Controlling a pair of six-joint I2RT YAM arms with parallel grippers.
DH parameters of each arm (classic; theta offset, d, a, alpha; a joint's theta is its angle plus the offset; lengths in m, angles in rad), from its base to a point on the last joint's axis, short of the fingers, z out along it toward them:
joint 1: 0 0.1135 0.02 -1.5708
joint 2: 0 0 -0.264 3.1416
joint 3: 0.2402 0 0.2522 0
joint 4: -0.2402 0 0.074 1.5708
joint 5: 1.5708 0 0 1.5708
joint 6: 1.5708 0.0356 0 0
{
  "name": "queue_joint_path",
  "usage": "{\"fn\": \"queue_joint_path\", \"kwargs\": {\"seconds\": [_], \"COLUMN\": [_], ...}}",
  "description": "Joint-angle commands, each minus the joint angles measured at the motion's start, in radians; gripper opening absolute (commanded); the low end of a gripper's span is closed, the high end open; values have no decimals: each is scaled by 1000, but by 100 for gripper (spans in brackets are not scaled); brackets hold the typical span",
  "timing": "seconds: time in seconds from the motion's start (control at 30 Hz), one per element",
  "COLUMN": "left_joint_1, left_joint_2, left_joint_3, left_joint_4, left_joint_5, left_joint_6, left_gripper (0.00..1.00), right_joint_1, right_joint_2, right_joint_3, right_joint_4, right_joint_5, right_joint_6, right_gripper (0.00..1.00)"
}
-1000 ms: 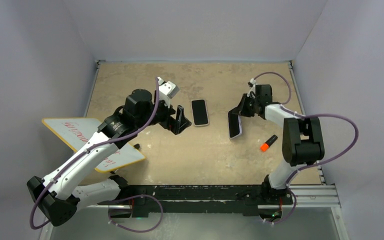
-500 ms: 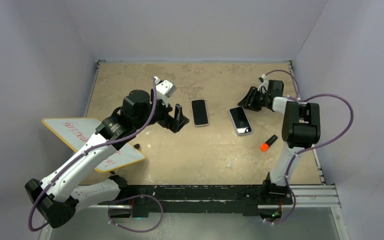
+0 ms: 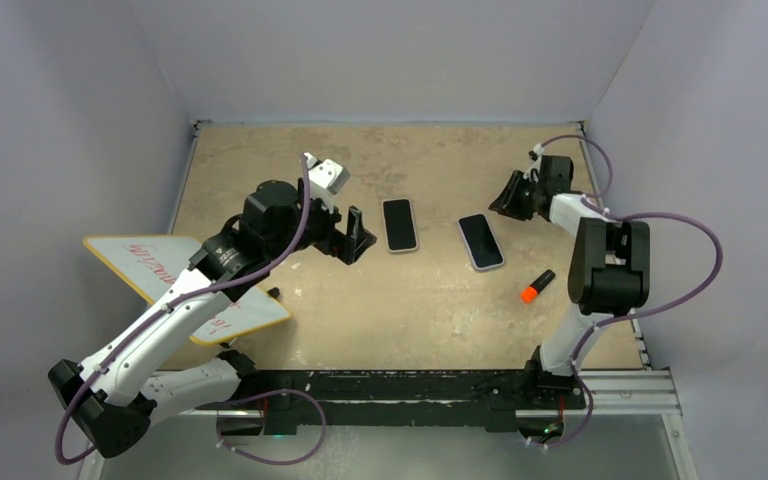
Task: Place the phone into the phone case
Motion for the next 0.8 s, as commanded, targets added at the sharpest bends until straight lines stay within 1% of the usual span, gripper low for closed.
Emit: {"fn": "queue_joint_path", "kwargs": {"seconds": [0.0, 0.03, 0.07, 0.2, 0.27, 0.3, 0.33, 0.4, 0.43, 0.47, 0.53, 0.57, 0.7, 0.77], "left_joint_1": [1, 1, 1, 1, 2, 2, 2, 1, 2, 2, 1, 1, 1, 1], "left_joint_2": [-29, -28, -26, 8, 19, 24, 26, 34, 38, 38, 33, 26, 3, -15], "left_joint_3": [8, 12, 19, 67, 80, 85, 92, 109, 120, 127, 135, 140, 182, 192], "left_joint_4": [30, 25, 13, -55, -73, -78, -82, -94, -100, -104, -103, -97, -91, -89], "left_joint_5": [-38, -52, -69, -138, -187, -195, -198, -202, -225, -243, -268, -268, -258, -266], "left_joint_6": [-4, -5, -7, -33, -53, -60, -66, -79, -90, -99, -121, -129, -137, -149], "left_gripper": [93, 93, 93, 93, 93, 93, 93, 93, 93, 93, 93, 93, 94, 94], "right_joint_1": [49, 61, 75, 157, 207, 231, 258, 316, 342, 363, 378, 378, 379, 378], "right_joint_2": [-114, -138, -168, -336, -424, -462, -503, -583, -625, -679, -760, -796, -929, -987], "right_joint_3": [-35, -45, -58, -105, -116, -117, -117, -119, -124, -127, -130, -127, -92, -99], "right_joint_4": [-71, -87, -105, -168, -191, -204, -217, -233, -234, -235, -245, -254, -313, -317], "right_joint_5": [12, 11, 10, 28, 52, 56, 62, 76, 76, 79, 82, 86, 120, 119], "right_joint_6": [17, 15, 15, 32, 46, 56, 68, 91, 103, 117, 138, 140, 128, 151], "right_gripper": [22, 17, 14, 15, 17, 21, 27, 43, 55, 63, 87, 97, 99, 99]}}
